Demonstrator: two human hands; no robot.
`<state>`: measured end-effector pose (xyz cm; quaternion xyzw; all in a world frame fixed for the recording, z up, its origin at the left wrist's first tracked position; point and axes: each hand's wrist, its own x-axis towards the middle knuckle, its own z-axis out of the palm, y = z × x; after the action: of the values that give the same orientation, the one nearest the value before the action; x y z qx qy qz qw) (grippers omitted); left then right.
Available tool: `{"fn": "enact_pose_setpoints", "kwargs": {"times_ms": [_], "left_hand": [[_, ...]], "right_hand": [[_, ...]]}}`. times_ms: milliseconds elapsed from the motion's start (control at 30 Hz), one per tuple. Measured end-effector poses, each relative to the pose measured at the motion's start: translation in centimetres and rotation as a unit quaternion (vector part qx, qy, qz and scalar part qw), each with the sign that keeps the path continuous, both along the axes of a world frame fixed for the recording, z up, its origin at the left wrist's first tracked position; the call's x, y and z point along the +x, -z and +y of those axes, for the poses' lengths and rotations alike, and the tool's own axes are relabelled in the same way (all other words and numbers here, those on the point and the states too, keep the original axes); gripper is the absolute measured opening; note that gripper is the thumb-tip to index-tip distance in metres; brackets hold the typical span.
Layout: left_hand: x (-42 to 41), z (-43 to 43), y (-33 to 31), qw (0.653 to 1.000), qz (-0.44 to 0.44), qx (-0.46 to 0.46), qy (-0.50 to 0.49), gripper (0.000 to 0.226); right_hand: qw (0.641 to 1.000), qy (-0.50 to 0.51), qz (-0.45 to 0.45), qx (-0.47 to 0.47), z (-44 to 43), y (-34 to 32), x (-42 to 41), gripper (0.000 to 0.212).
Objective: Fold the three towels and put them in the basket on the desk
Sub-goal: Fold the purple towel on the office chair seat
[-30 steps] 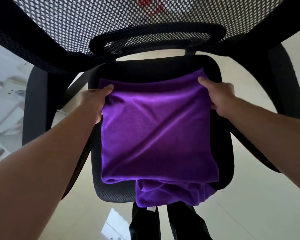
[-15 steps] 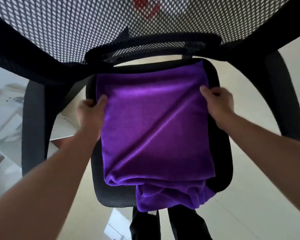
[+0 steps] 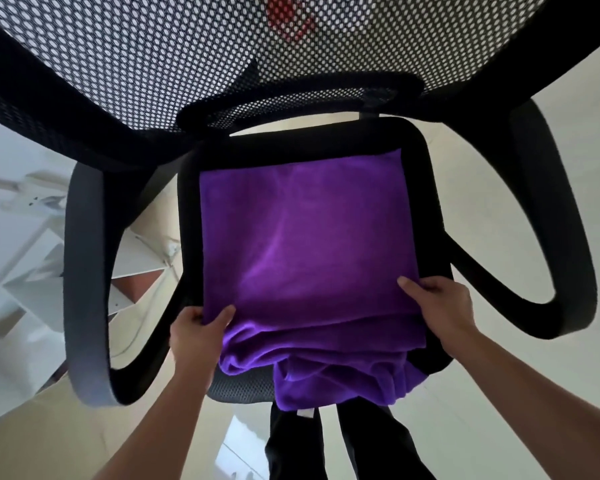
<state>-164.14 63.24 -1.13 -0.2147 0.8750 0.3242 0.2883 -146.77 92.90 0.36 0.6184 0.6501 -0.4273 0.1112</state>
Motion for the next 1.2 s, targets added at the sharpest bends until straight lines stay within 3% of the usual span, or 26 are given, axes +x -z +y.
{"fn": "enact_pose_setpoints", "kwargs": {"times_ms": [233, 367, 467, 533, 633, 767, 833, 900, 1033, 1200], "left_hand": [[2.6, -0.6, -1.7, 1.0, 0.012, -0.023, -0.008, 0.044], [5.1, -1.7, -2.3, 0.991, -0.073, 0.038, -0.103, 0.049], [7.2, -2.3, -2.9, 0.968, -0.165, 0.084, -0.168, 0.026], [8.1, -2.4, -3.1, 0.954, -0.201, 0.103, -0.197, 0.012], [7.5, -2.4, -2.7, 0.935, -0.166, 0.154, -0.273, 0.011], [6.4, -1.8, -3.0, 0.865, -0.149, 0.266, -0.398, 0.014], [6.6, -1.3, -3.4, 0.854, -0.139, 0.281, -0.415, 0.015], [7.3, -0.9, -3.4, 0.875, -0.122, 0.255, -0.393, 0.012], [9.0, -2.3, -1.7, 0.954, -0.07, 0.151, -0.249, 0.009], [11.5, -4.4, -4.0, 0.933, -0.233, 0.257, -0.097, 0.024]], "right_hand": [[0.999, -0.001, -0.005, -0.049, -0.8, -1.2, 2.8, 0.041], [0.989, -0.018, -0.006, -0.144, -2.2, -1.6, 4.9, 0.04], [0.978, -0.077, -0.003, -0.194, -3.5, -1.5, 6.4, 0.023], [0.982, -0.05, 0.025, -0.182, -4.0, -1.4, 6.7, 0.017], [0.989, 0.016, 0.074, -0.129, -3.9, -1.9, 5.9, 0.013], [0.985, 0.086, 0.099, -0.108, -3.5, -2.2, 5.2, 0.023], [0.988, 0.081, 0.093, -0.096, -3.7, -2.2, 5.6, 0.016], [0.99, 0.057, 0.067, -0.113, -4.6, -2.1, 6.8, 0.005], [0.967, 0.058, 0.042, -0.246, -6.3, -1.6, 9.9, 0.023], [0.925, 0.072, 0.056, -0.369, -8.0, -2.6, 12.6, 0.032]]}}
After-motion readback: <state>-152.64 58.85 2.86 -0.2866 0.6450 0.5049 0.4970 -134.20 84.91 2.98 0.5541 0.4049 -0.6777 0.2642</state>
